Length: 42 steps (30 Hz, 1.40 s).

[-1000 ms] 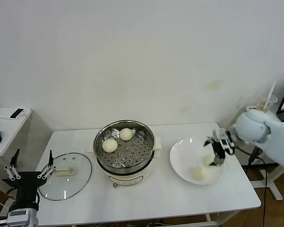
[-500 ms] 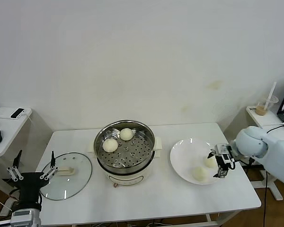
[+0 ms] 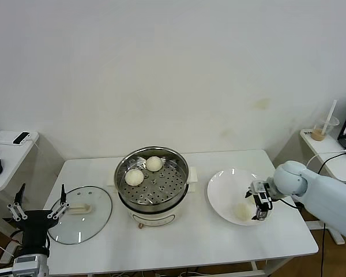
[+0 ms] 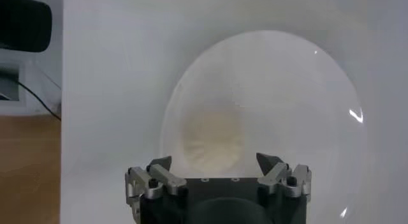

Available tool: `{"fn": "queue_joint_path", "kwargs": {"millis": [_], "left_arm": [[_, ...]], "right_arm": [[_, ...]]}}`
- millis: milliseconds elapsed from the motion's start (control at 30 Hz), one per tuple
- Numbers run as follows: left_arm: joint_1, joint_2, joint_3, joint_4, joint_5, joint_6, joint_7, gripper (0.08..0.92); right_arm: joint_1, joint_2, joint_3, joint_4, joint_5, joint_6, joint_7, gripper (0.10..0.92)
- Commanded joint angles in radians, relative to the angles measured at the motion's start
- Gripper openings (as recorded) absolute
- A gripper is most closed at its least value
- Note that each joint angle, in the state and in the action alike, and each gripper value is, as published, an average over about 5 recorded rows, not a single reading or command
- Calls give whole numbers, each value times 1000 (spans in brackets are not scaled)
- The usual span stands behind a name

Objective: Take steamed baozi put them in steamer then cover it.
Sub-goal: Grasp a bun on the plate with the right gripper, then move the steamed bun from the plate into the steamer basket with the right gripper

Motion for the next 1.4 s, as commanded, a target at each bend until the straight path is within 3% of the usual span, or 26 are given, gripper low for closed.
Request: {"fn": "queue_joint_path", "kwargs": {"millis": [33,367,933,1233,1400], "left_arm": [[-2,0,1,3,1,-1,1,823],[-6,-3,4,5,2,0,0,823],[-2,-4,1,-3,0,-2,-2,823],[-2,4,-4,-4,-6,-2,0,823],[5,11,-17,6,-20,-6,0,823]], "right_arm": [[-17,59,-2,-66,-14,4,8,823],[-15,72,-12,-78,-14,-14,7,809],[-2,62,0,-72,13,-39,-42,583],[65,34,66,-69,44,-19,-81,568],[264,19,-20,-54,125,-15,-78,573]]}}
